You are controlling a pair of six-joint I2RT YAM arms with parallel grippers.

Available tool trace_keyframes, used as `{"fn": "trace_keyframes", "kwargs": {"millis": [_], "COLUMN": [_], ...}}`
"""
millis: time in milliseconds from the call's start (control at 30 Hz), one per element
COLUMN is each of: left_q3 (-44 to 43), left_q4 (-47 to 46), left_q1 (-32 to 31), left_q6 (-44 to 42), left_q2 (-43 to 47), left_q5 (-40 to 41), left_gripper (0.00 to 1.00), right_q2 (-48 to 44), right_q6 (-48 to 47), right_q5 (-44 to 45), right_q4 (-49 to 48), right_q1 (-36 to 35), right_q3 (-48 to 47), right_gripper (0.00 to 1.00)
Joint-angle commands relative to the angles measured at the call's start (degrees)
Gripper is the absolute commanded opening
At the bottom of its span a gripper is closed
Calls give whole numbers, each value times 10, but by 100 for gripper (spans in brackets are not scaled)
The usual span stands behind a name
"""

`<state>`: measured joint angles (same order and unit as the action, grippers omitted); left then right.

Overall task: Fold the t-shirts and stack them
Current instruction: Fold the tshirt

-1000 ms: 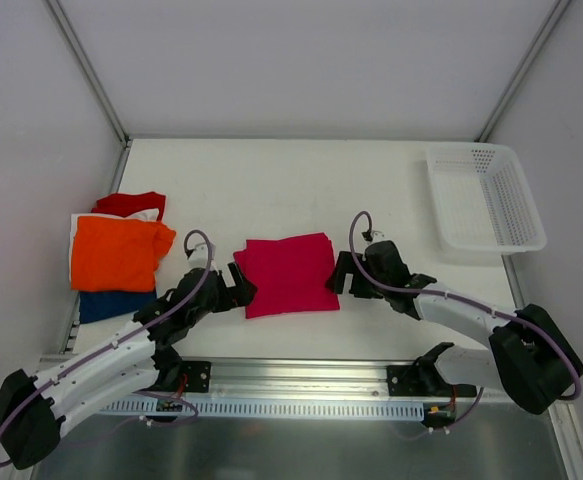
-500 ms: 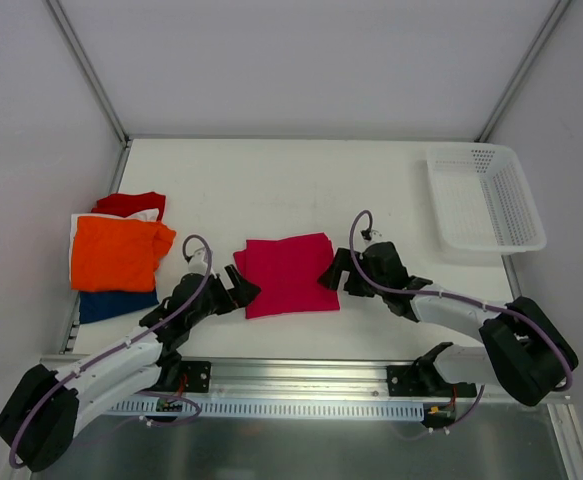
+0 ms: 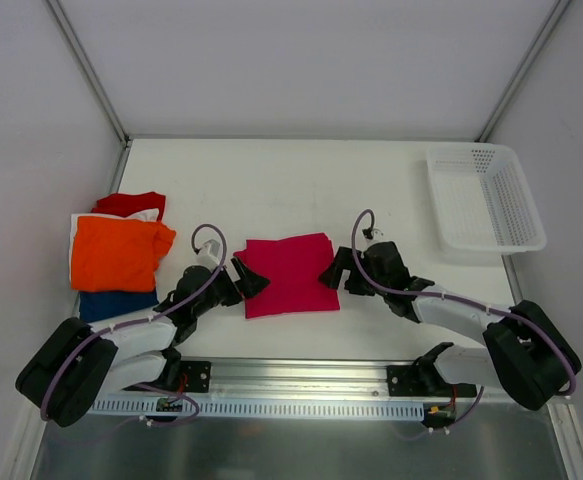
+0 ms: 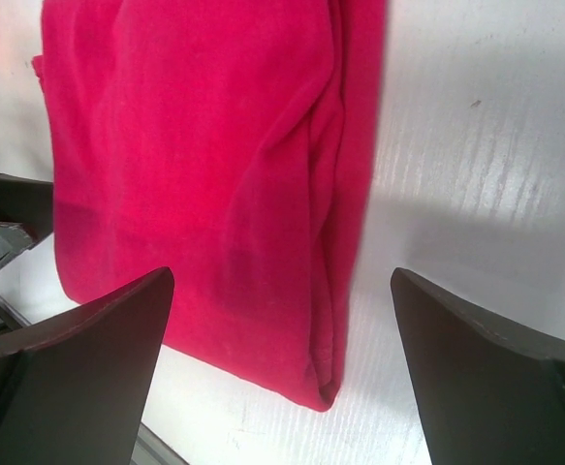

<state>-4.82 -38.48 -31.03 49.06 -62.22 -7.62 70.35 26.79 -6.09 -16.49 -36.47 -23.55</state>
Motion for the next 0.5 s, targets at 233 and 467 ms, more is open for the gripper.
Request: {"fn": "trace_keyframes", "kwargs": {"millis": [233, 467], "left_q3": [-12, -27], "left_q4": [188, 235], "left_q1": [4, 4], "left_q6": [-30, -45], "left_q2": [24, 17], "left_q5": [24, 46], "left_gripper": [99, 99], "right_q2": [23, 58], "right_q6": [2, 2], "right_q5": [12, 13], "right_q4": [-21, -38], "right_q1": [3, 3], "right_q3": [-5, -10], "right_gripper": [99, 100]}}
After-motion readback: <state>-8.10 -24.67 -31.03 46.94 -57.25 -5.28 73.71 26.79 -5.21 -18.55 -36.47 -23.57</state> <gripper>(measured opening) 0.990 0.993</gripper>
